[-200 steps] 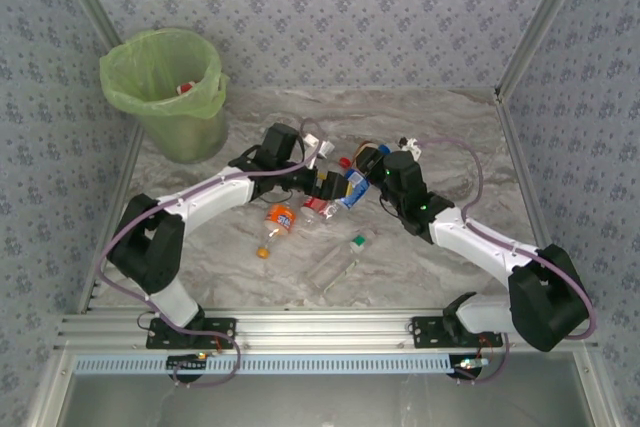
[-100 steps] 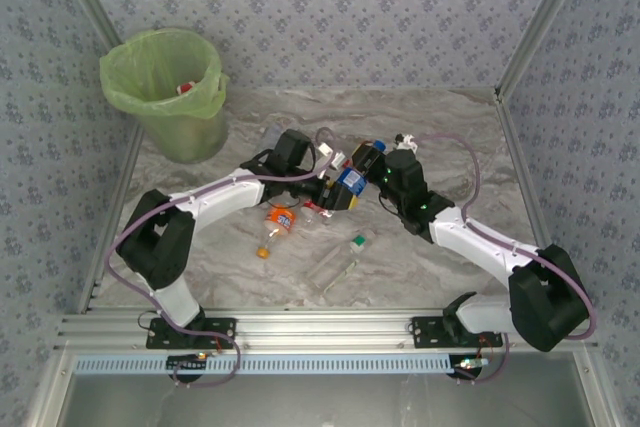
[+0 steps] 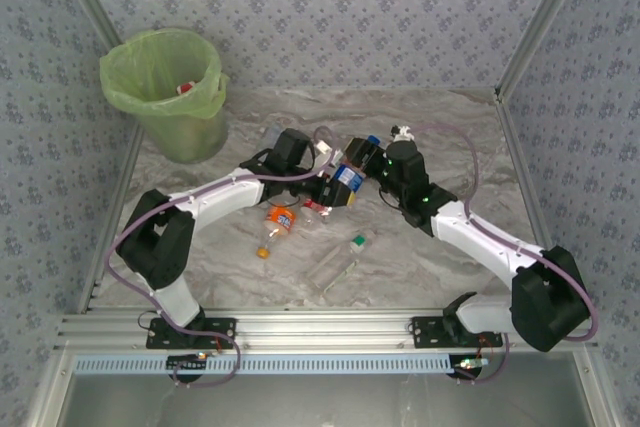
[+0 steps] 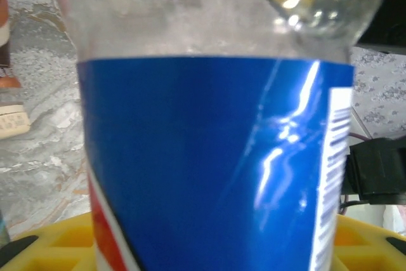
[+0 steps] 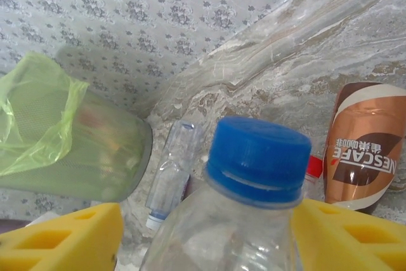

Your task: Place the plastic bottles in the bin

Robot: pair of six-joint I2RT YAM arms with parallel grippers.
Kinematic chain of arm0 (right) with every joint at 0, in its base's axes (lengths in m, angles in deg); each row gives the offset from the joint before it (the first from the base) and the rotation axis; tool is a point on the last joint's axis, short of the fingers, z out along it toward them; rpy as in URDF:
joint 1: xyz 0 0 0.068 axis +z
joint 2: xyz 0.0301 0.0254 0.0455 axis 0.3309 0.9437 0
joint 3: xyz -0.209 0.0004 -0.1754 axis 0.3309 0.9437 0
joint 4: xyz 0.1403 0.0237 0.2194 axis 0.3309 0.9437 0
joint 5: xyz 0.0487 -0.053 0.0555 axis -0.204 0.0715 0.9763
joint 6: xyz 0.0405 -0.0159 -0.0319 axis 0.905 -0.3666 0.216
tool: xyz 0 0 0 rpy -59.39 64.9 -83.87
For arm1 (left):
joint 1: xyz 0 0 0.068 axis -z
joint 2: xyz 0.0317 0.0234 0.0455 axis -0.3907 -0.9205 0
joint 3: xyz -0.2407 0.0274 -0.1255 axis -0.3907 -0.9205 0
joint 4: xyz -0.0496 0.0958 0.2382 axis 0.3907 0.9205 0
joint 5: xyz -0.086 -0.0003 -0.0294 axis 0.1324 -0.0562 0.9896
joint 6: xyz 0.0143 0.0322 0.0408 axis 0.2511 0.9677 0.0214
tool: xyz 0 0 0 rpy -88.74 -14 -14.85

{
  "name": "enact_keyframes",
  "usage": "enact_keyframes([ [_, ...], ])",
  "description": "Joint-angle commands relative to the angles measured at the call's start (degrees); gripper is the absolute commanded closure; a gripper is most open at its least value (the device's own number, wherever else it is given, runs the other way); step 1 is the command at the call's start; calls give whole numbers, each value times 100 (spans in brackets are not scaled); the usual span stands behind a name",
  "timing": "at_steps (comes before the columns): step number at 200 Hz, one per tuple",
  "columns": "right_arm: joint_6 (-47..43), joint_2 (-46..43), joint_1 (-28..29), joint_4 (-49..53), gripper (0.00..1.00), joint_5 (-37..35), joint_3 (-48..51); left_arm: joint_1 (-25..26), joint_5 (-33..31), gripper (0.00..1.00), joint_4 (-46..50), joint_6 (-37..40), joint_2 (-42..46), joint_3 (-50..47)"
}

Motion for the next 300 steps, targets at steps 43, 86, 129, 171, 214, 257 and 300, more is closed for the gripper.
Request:
enact_keyframes([
  [43,-612,-271,-184,915,1,270,-406,-171,-291,49,-139,-83,121,-42],
  [86,-948,-468,-202,1304,1,52,-516,-259,-544,51,32,-41,138,-12],
  [129,-1216,-564,-210,1504,1,-62,-533,-484,-1015,52,208,-59,311,-12],
  [171,-1240,-577,-210,1503,1,-48,-521,-573,-1916,54,363,-39,541,35],
  [214,-1245,-573,-210,1468,1,25,-516,-707,-2811,55,568,82,806,181],
  [257,-1541,-529,-195,1460,1,304,-585,-831,-3769,56,1069,301,956,647],
  [300,-1726,-512,-175,1518,1,424,-664,-909,-4368,58,1196,640,1097,960],
])
